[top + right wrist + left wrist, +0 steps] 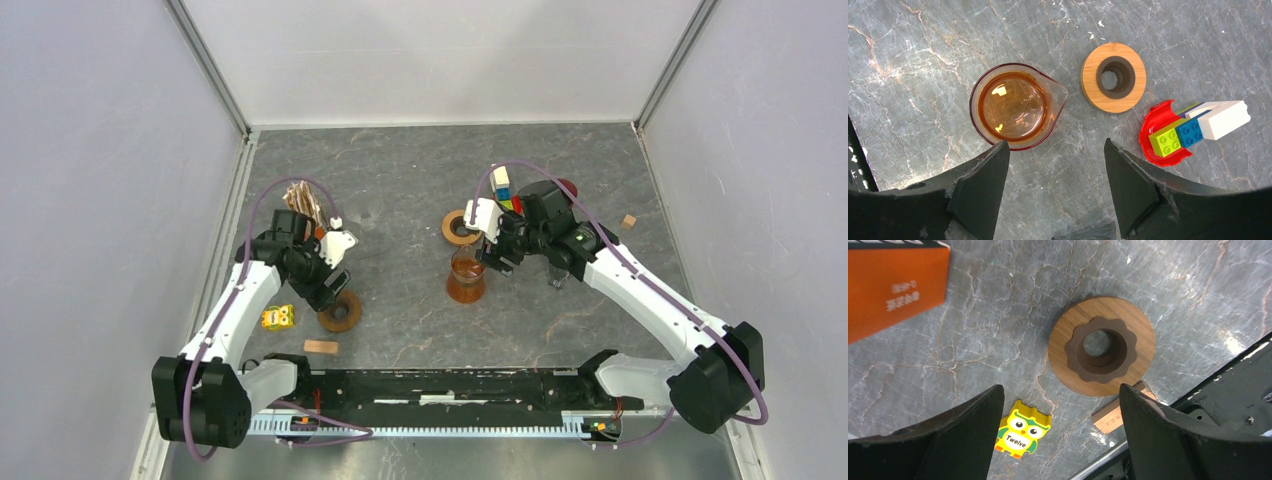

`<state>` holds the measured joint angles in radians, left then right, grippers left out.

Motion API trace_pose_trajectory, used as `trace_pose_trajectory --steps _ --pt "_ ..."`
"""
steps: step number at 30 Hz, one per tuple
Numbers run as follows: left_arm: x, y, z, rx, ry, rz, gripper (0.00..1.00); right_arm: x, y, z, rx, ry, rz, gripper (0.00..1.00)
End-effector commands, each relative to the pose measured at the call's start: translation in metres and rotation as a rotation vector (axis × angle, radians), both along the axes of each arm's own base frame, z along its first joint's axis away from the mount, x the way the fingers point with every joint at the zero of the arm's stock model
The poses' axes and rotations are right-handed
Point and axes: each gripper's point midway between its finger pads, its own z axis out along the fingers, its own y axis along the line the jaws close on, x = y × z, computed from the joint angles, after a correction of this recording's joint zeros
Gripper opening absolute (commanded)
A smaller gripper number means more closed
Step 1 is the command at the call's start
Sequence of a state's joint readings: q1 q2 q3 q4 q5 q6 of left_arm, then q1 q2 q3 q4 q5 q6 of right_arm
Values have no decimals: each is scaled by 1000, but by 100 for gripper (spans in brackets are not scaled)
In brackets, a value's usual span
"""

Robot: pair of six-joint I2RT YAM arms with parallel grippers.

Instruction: Place the coffee filter in the dripper

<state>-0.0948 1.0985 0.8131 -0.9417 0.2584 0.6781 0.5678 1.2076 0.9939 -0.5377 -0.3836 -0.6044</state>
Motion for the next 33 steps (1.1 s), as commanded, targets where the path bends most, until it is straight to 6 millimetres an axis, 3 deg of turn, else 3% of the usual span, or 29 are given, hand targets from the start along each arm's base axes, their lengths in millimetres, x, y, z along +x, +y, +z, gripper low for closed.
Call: trace_pose_trajectory --steps 1,8,14,19,24,28,33 --pt "8 3 -14 47 -27 20 89 0 4 10 31 -42 19 76" --pt "9 -3 -42 97 7 25 80 -2 4 9 34 -33 26 76" --pt "16 -6 -54 91 35 59 76 -3 3 7 32 -37 25 77" --pt "8 -10 -66 78 97 42 73 -4 1 5 30 -47 23 77" --pt "3 -11 -75 73 135 38 59 -5 -3 6 31 -65 13 78" --pt "4 -19 -67 32 125 35 47 -6 -7 6 37 -83 -2 79" --pt "3 -40 -26 -37 59 -34 39 -4 -13 14 61 -101 -29 80"
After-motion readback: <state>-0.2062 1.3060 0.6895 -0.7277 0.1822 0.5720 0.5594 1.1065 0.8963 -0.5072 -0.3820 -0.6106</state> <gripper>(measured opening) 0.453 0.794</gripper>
